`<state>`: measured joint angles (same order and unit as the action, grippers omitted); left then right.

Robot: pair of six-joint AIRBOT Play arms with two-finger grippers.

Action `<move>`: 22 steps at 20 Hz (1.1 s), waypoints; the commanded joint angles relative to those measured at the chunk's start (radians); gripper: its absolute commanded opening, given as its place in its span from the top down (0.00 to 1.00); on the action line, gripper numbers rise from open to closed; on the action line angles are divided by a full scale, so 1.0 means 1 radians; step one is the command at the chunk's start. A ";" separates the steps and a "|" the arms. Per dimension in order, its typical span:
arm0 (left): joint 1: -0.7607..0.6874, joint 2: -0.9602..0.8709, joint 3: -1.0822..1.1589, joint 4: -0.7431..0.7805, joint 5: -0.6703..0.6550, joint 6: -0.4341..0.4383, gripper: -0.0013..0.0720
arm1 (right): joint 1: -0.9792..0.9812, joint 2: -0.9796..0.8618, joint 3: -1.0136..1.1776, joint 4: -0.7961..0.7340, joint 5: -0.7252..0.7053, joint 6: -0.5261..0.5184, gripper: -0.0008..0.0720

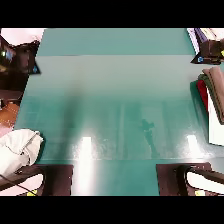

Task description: Fold the shirts.

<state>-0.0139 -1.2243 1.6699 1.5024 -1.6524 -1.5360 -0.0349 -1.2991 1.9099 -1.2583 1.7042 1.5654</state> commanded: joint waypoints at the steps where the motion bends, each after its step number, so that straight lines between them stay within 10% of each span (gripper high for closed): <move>1: 0.000 0.147 -0.273 0.212 -0.022 -0.070 0.21 | -0.001 0.001 0.000 0.000 -0.026 -0.023 0.96; 6: 0.001 0.343 -0.735 0.440 0.011 -0.143 0.20 | -0.001 0.001 0.000 0.001 -0.037 -0.031 0.96; 19: 0.286 0.293 -1.002 0.303 0.249 -0.114 0.20 | 0.000 0.001 0.000 0.003 -0.025 -0.040 0.96; 22: 0.286 0.291 -0.995 0.299 0.265 -0.111 0.94 | 0.000 0.001 0.000 0.010 -0.025 -0.040 0.96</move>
<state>0.2615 -0.9245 0.6842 1.8076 -1.4132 -1.6539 -0.0357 -1.2987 1.9099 -1.2545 1.6783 1.5246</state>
